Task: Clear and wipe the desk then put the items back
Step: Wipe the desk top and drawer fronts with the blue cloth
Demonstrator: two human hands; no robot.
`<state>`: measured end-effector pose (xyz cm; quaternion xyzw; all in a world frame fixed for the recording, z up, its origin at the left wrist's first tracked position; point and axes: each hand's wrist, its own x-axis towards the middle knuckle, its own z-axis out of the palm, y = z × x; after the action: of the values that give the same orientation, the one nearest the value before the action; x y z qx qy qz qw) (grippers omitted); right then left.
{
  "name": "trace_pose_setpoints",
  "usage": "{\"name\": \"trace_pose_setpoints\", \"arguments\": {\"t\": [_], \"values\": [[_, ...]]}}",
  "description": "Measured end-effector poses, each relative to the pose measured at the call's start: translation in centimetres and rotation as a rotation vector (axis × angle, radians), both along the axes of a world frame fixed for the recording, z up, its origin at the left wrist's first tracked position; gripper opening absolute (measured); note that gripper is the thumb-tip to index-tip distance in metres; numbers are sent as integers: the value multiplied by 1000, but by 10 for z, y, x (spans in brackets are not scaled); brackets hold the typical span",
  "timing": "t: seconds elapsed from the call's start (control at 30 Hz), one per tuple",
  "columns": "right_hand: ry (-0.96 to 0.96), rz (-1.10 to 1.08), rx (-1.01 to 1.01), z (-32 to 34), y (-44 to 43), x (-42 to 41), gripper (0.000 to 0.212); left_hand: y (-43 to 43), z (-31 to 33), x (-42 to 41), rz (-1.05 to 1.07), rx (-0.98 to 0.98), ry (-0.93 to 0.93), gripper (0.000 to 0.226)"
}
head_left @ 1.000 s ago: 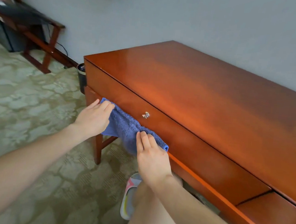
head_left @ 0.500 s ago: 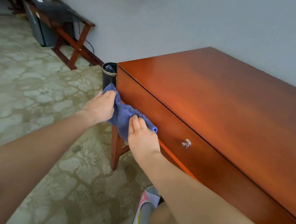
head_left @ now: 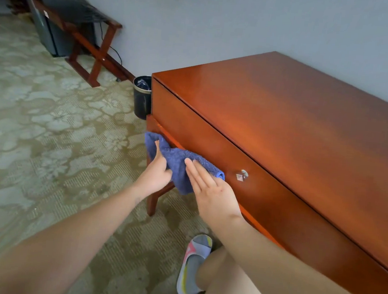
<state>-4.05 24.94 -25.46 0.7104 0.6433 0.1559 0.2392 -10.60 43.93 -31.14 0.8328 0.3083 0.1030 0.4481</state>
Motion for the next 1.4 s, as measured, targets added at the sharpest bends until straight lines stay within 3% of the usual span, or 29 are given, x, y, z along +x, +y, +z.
{"name": "trace_pose_setpoints", "arguments": {"t": [0.13,0.3,0.47,0.93,1.07,1.17,1.3,1.4], "values": [[2,-43,-20,-5,-52,-2,67,-44,9,-1,18,-74,11,87],[33,-120,-9,-4,-117,-7,70,-95,27,-13,-118,17,6,84],[87,-224,205,-11,-191,-4,69,-157,33,-26,-241,33,0,82],[100,-288,334,1,-361,-25,70,-313,42,-37,-413,-54,6,84],[49,-325,324,8,-412,-33,70,-354,53,-41,-374,36,75,80],[69,-348,363,4,-455,-40,67,-398,56,-44,-495,-2,28,80],[112,-442,361,4,-512,-52,91,-450,54,-44,-584,-108,16,88],[95,-540,383,4,-554,-64,90,-495,56,-47,-655,-115,-2,88]]}}
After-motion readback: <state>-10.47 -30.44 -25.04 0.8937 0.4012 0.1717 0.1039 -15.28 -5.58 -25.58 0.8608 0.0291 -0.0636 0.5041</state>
